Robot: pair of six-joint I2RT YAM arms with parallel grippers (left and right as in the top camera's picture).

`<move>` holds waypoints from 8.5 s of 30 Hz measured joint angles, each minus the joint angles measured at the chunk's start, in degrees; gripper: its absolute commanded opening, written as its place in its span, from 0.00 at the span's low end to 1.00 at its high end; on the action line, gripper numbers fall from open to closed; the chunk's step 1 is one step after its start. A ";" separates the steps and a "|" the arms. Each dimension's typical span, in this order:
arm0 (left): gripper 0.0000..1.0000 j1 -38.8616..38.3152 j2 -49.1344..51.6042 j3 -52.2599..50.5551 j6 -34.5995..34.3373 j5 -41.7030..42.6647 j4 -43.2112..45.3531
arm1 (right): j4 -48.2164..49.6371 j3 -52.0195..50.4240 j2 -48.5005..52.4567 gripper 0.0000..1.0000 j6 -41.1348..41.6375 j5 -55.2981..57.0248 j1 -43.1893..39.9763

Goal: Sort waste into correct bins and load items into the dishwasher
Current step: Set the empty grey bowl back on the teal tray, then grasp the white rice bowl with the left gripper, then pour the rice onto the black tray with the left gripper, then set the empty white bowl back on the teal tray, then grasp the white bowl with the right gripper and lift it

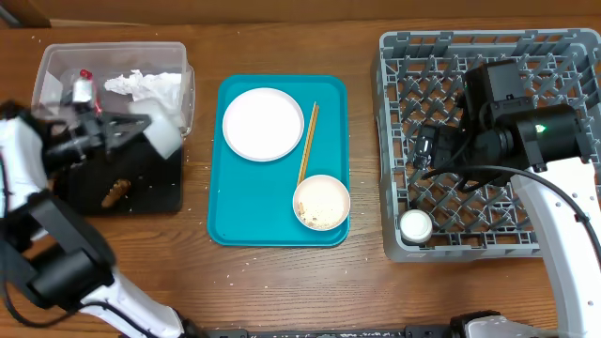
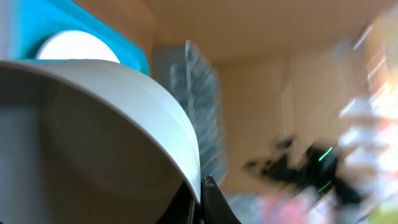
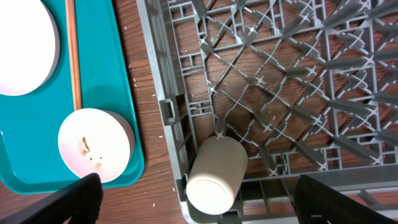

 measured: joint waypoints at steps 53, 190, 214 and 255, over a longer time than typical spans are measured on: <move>0.50 -80.81 -6.08 -9.90 -23.39 -73.48 30.38 | -1.03 7.15 -5.33 1.00 -0.72 -0.09 -14.53; 0.04 -12.09 -14.14 -7.06 -38.51 -16.09 31.74 | -1.79 6.78 -5.31 1.00 -2.99 -0.09 -14.58; 0.04 -75.03 3.39 -1.86 -44.35 -69.42 24.76 | -1.77 6.62 -5.31 1.00 -4.42 -0.11 -14.58; 0.61 -47.23 -8.44 13.09 -48.74 -66.55 13.29 | 19.45 -10.43 -2.60 0.84 4.11 -14.12 8.00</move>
